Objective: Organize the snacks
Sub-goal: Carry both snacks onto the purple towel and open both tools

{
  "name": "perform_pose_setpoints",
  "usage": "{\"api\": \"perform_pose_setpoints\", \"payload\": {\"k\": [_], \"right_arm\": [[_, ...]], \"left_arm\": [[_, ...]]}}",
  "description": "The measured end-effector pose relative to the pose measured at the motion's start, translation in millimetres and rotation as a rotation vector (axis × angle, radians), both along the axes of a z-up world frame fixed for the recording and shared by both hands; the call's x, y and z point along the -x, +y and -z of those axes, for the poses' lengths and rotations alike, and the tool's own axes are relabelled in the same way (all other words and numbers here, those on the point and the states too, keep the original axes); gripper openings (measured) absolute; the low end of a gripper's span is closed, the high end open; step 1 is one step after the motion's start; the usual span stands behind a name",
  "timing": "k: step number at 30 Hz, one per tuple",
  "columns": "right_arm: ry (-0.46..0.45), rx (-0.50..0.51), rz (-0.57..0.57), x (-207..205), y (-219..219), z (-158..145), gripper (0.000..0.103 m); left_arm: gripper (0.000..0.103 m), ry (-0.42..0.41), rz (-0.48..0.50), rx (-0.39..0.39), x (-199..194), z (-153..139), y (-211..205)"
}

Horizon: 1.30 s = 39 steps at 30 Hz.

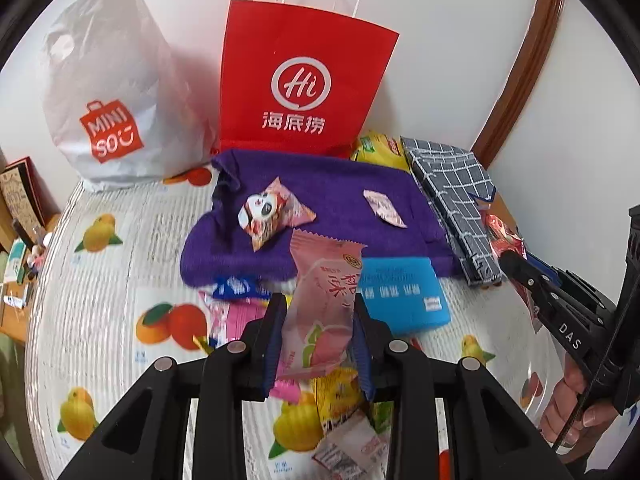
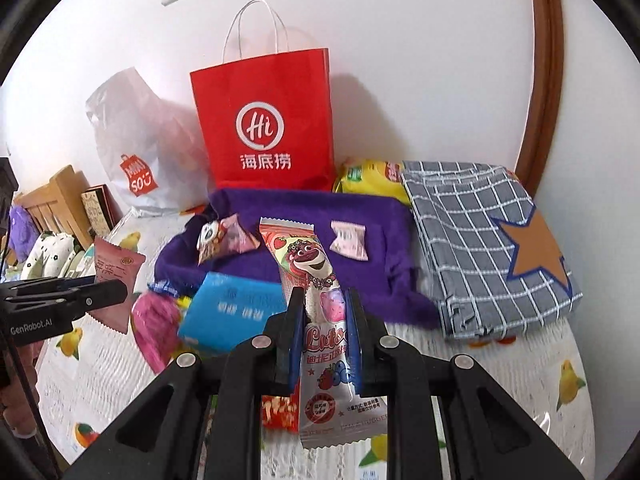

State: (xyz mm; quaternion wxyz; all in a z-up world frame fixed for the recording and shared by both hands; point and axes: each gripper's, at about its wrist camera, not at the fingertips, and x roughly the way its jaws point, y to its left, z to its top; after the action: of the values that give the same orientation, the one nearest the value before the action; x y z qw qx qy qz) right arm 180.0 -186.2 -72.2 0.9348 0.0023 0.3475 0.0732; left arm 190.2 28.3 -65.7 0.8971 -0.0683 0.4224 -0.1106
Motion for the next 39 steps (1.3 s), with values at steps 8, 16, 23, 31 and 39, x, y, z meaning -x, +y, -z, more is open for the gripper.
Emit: {"api": "perform_pose_setpoints", "payload": {"k": [8,16,23,31,39], "right_arm": [[-0.016,0.011,0.011,-43,-4,-13,0.019],[-0.024,0.013,0.016,-93,-4,-21,0.019],[-0.017,0.023,-0.002,-139,2,-20,0.019],[0.038,0.027,0.009,-179,-7,10,0.019],[0.128,0.063,0.04,-206,-28,41,0.019]], "left_arm": [[0.03,-0.004,-0.008,-0.023,-31,-7,2],[0.03,-0.005,-0.049,-0.041,-68,-14,16],[0.03,0.004,-0.086,-0.053,-103,-13,29],[0.03,0.013,-0.077,-0.042,-146,-6,24],[0.03,0.065,-0.071,-0.009,-187,27,24]]}}
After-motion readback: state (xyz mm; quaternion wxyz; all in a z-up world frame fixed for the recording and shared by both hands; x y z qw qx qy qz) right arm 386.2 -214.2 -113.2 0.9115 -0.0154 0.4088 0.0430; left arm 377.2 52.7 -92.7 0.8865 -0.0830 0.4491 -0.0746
